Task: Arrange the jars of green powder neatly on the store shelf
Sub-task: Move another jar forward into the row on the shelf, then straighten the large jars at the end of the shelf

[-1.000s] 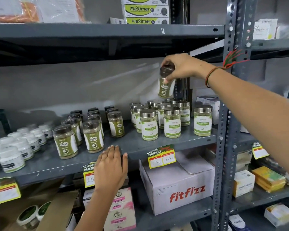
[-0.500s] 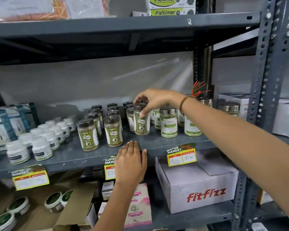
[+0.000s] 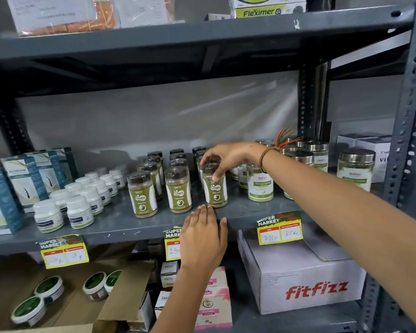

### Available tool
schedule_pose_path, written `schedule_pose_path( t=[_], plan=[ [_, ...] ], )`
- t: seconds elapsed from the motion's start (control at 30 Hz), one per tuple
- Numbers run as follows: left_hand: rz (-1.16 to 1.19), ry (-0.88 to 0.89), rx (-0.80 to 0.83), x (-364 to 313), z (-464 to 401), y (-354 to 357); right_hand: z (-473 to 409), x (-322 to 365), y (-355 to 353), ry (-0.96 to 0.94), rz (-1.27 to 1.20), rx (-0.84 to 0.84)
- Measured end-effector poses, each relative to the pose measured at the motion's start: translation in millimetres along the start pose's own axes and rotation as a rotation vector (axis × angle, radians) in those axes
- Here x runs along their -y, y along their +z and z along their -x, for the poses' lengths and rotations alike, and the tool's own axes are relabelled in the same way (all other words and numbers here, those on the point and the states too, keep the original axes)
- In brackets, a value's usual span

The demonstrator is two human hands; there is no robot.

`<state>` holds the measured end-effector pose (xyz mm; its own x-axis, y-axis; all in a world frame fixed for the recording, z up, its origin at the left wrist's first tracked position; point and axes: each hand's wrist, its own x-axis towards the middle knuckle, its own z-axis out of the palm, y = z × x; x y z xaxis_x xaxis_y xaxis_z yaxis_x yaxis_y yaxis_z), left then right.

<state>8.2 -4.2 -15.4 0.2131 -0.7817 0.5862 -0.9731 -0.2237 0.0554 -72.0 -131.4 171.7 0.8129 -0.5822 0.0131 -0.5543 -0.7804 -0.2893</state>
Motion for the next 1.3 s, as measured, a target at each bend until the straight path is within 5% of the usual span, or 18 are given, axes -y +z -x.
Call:
schedule_pose_path(
  t=[0.4,0.83,1.0,1.3],
  plan=[
    [0.008,-0.015,0.011,-1,0,-2,12,1,4,0.049,-0.082,-0.016],
    [0.009,-0.02,0.095,-3,1,-14,95,-24,-16,0.081,0.019,-0.462],
    [0.009,-0.022,0.093,-3,0,-12,142,-62,-38,0.295,0.131,-0.536],
    [0.004,-0.026,0.057,0,-2,-3,182,-126,-43,0.705,0.422,-0.396]
  ],
)
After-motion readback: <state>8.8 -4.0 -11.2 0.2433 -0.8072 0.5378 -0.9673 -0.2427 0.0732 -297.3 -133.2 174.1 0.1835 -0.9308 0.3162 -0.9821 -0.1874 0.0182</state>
